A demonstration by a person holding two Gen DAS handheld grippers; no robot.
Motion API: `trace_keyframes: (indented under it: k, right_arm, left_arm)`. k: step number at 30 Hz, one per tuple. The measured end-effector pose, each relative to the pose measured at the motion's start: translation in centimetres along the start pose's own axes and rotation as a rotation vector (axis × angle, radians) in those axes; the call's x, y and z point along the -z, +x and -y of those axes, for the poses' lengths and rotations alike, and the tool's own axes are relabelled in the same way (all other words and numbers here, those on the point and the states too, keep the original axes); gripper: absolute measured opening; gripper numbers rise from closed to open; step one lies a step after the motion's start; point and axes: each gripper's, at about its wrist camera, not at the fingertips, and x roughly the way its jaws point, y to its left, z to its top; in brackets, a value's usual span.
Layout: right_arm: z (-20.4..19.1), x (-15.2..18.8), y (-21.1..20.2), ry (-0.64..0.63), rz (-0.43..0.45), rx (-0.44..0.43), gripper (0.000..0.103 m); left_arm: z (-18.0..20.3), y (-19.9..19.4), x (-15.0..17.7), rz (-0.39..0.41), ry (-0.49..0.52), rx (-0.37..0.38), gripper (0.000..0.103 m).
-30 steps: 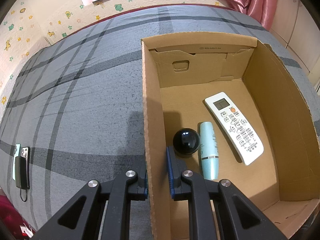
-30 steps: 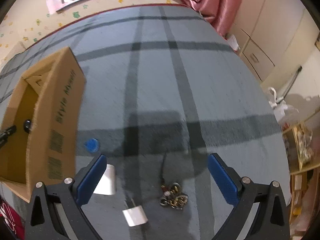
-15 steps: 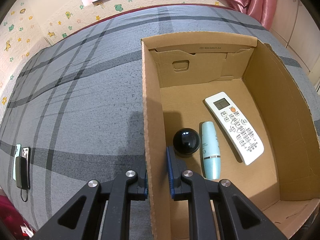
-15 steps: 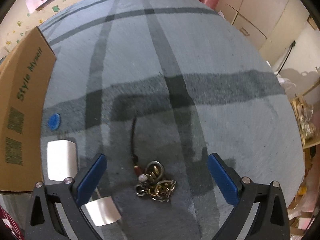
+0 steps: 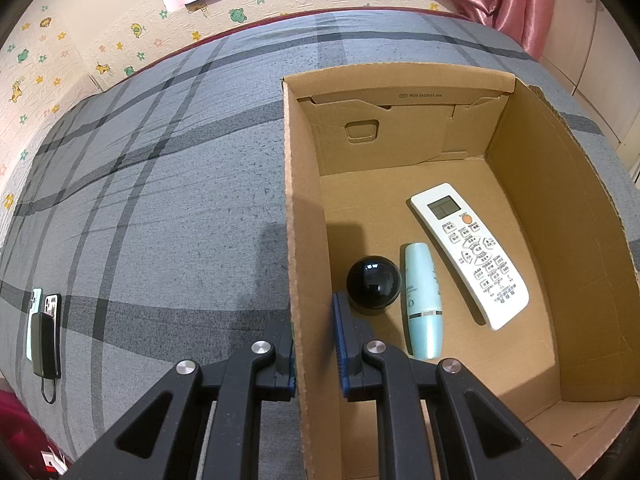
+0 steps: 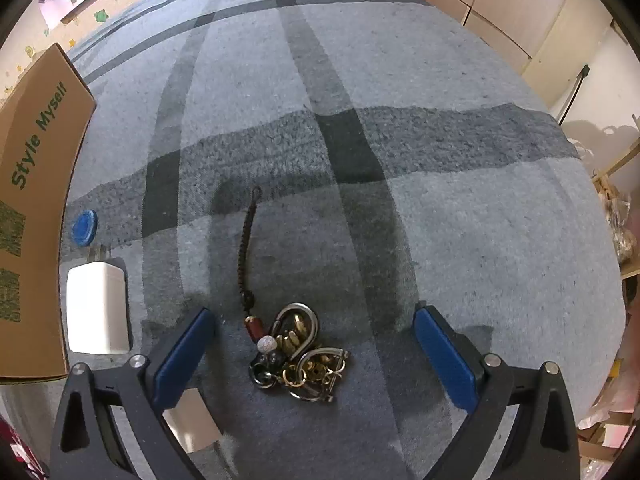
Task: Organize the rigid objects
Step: 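Move the right gripper to the keychain bundle on the bed, then close the right gripper on the keychain bundle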
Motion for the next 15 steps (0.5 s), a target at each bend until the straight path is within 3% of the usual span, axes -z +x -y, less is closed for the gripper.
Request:
trace_keyframes:
  k: [1,4,5,6,8,9,15]
  right_arm:
    - [0.0,0.0,-0.1,0.002,0.000,0.000,0.100]
    - [0.4,0.3,-0.6,0.004,0.003,-0.009,0.083]
    - [0.2,0.4,-0.8,-0.002,0.007,-0.011,0.070]
    - [-0.1,0.7,-1.1,-0.014,0.012,-0.018,0.049]
    - [-0.5,1.1,-1.6,-0.033,0.023,-0.020,0.029]
    - [-0.6,1.2,-1.7,-0.037,0.027,-0.033,0.023]
    - [-0.6,1.2,-2.8,-0.042,0.039,-0.046,0.011]
  left_arm:
    - [0.0,0.0,0.0,0.001,0.001,-0.001,0.015]
    - [0.0,0.0,0.0,0.002,0.001,-0.002,0.015]
    - [0.0,0.0,0.0,0.002,0.002,-0.003,0.015]
    - [0.0,0.0,0.0,0.002,0.001,-0.004,0.015]
    - [0.1,0.0,0.0,0.002,0.001,-0.003,0.015]
    - [0.1,0.0,0.0,0.002,0.001,-0.003,0.015]
    - [0.2,-0.1,0.0,0.003,0.001,-0.004,0.015]
